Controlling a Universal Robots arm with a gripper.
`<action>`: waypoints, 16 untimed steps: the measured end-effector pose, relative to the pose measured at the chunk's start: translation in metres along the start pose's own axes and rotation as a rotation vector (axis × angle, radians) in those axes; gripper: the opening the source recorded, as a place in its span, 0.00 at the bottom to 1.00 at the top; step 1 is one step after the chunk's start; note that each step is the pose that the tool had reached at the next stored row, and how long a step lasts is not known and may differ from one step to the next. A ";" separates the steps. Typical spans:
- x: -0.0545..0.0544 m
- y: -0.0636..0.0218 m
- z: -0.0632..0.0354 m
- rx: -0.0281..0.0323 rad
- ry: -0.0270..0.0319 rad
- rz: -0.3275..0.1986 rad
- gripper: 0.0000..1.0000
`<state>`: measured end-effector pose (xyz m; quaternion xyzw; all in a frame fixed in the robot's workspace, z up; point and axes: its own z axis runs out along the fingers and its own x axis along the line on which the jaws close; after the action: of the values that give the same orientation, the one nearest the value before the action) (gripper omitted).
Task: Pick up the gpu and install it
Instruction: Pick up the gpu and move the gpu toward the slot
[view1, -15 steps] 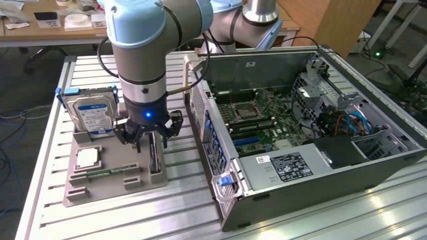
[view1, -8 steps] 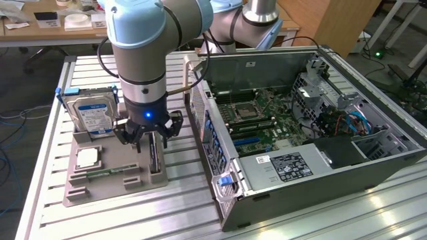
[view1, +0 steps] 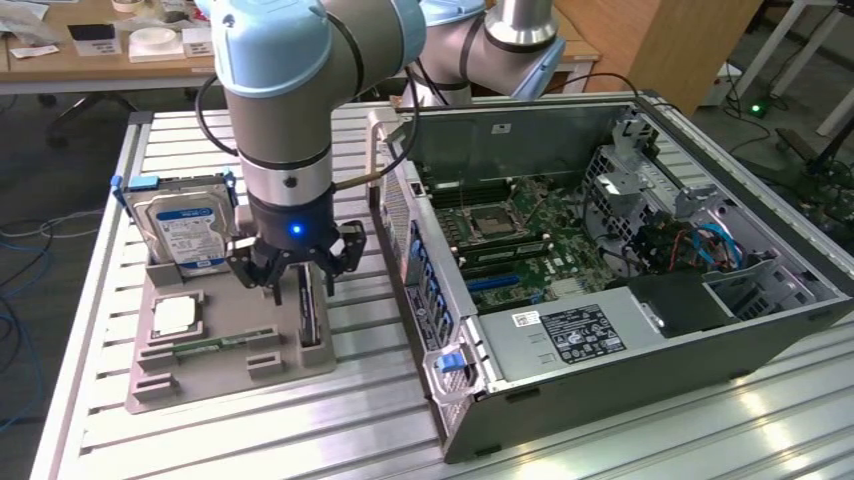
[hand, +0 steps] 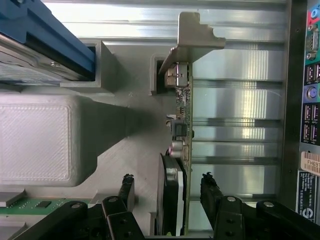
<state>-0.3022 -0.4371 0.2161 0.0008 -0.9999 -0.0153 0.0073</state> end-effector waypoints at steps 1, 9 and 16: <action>0.000 0.0003 0.0002 0.0001 0.0001 0.000 0.65; 0.000 0.0012 0.0046 0.0001 0.0002 0.000 0.65; 0.000 0.0018 0.0077 0.0004 0.0005 0.000 0.65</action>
<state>-0.3023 -0.4351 0.2084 0.0007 -0.9999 -0.0151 0.0076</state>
